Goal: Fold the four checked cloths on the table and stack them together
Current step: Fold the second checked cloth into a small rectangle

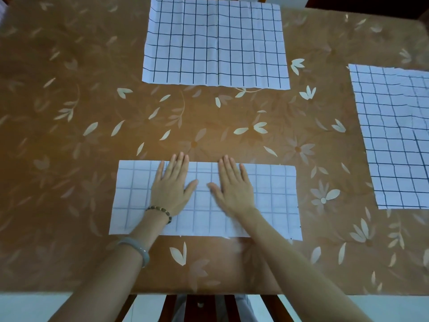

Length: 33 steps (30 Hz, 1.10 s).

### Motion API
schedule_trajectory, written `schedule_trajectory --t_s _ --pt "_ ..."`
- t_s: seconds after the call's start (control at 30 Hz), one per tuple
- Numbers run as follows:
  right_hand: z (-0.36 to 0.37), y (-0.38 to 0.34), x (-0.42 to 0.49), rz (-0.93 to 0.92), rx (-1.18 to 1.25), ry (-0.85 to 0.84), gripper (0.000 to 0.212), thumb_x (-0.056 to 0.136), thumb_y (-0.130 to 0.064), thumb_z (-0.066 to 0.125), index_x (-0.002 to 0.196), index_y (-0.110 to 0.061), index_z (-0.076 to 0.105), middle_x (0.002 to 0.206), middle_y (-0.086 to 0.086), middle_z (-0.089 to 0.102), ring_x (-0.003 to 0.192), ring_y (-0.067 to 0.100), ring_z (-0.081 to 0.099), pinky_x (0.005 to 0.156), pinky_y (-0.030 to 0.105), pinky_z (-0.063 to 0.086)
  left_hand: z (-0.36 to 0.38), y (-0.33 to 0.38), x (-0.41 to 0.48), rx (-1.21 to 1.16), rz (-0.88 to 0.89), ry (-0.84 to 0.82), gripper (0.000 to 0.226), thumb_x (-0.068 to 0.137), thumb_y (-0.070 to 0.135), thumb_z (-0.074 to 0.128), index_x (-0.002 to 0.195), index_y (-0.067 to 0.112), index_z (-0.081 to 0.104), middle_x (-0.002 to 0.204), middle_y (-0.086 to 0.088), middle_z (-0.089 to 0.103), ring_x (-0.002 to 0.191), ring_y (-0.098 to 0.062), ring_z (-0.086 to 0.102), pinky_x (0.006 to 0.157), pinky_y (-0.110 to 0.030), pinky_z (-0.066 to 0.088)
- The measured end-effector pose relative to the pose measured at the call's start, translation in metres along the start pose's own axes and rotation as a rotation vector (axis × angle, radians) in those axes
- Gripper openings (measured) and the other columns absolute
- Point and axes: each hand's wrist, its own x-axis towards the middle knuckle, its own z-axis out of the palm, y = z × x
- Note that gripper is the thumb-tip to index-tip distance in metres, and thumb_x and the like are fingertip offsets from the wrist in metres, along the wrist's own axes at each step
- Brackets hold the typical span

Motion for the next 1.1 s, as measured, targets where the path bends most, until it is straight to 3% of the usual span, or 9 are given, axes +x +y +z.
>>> schedule_trajectory --t_s 0.27,0.37,0.5,0.57,0.63,0.7,0.8,0.93,1.1 --pt "-0.018 0.093 -0.028 0.150 -0.065 0.024 0.071 0.097 -0.052 0.012 0.151 -0.005 0.012 0.160 0.009 0.009 0.147 0.015 -0.001 0.120 0.035 -0.004 -0.006 -0.087 -0.012 0.060 -0.117 0.000 0.076 0.094 0.062 0.002 0.153 0.014 0.001 0.160 -0.003 0.001 0.146 -0.014 -0.006 0.115 -0.031 -0.017" --pt "-0.024 0.116 -0.035 0.164 -0.092 0.020 0.072 0.097 -0.051 0.010 0.151 -0.003 0.011 0.160 0.011 0.009 0.148 0.019 0.002 0.120 0.037 -0.002 -0.012 -0.107 -0.017 0.065 -0.135 -0.018 0.076 0.093 0.063 -0.001 0.152 0.016 -0.004 0.160 -0.001 0.000 0.147 -0.015 -0.003 0.118 -0.037 -0.009" --pt "-0.025 0.121 -0.037 0.179 -0.093 0.000 0.071 0.098 -0.049 0.011 0.151 -0.002 0.012 0.159 0.014 0.012 0.148 0.025 0.007 0.120 0.041 0.002 -0.015 -0.114 -0.017 0.041 -0.136 -0.019 0.080 0.090 0.067 -0.004 0.152 0.016 -0.004 0.160 0.000 -0.002 0.147 -0.014 -0.004 0.112 -0.029 -0.022" --pt "-0.026 0.119 -0.037 0.182 -0.108 -0.016 0.072 0.097 -0.049 0.010 0.150 -0.001 0.013 0.159 0.015 0.013 0.148 0.027 0.009 0.120 0.042 0.003 -0.017 -0.115 -0.016 0.028 -0.137 -0.026 0.082 0.091 0.068 0.005 0.153 0.014 0.002 0.161 -0.002 0.003 0.148 -0.016 0.002 0.117 -0.036 -0.008" --pt "-0.027 0.118 -0.037 0.193 -0.109 -0.016 0.073 0.097 -0.049 0.010 0.150 0.001 0.016 0.158 0.016 0.016 0.147 0.028 0.012 0.120 0.044 0.004 -0.030 -0.115 -0.013 -0.035 -0.157 -0.007 0.082 0.090 0.066 0.030 0.151 0.012 0.021 0.158 -0.005 0.021 0.145 -0.023 0.018 0.117 -0.043 0.015" --pt "-0.029 0.117 -0.037 0.196 -0.113 -0.019 0.072 0.096 -0.048 0.011 0.149 0.002 0.019 0.157 0.017 0.019 0.147 0.029 0.015 0.119 0.047 0.006 -0.046 -0.116 -0.008 -0.110 -0.178 0.036 0.080 0.083 0.063 0.053 0.143 0.012 0.040 0.145 -0.009 0.041 0.132 -0.029 0.036 0.108 -0.046 0.033" --pt "-0.031 0.114 -0.038 0.198 -0.141 -0.032 0.072 0.096 -0.047 0.011 0.149 0.002 0.019 0.157 0.017 0.019 0.147 0.029 0.015 0.118 0.047 0.002 -0.062 -0.118 0.003 -0.245 -0.272 -0.020 0.075 0.069 0.058 0.075 0.126 0.016 0.053 0.119 -0.009 0.056 0.113 -0.031 0.048 0.092 -0.045 0.045" --pt "-0.034 0.112 -0.038 0.205 -0.202 -0.047 0.075 0.094 -0.049 0.003 0.150 -0.001 0.013 0.159 0.014 0.012 0.148 0.026 0.008 0.117 0.045 -0.008 -0.072 -0.118 0.009 -0.413 -0.471 -0.168 0.049 0.067 0.050 0.080 0.091 0.015 0.056 0.084 -0.003 0.060 0.074 -0.022 0.055 0.060 -0.032 0.042" --pt "-0.031 0.115 -0.037 0.210 -0.211 -0.054 0.076 0.093 -0.052 -0.001 0.151 -0.004 0.007 0.160 0.012 0.007 0.148 0.023 0.002 0.119 0.045 -0.008 -0.075 -0.123 -0.001 -0.642 -0.464 -0.217 0.024 0.077 0.027 0.078 0.080 0.007 0.064 0.087 -0.014 0.065 0.077 -0.029 0.058 0.059 -0.031 0.037"
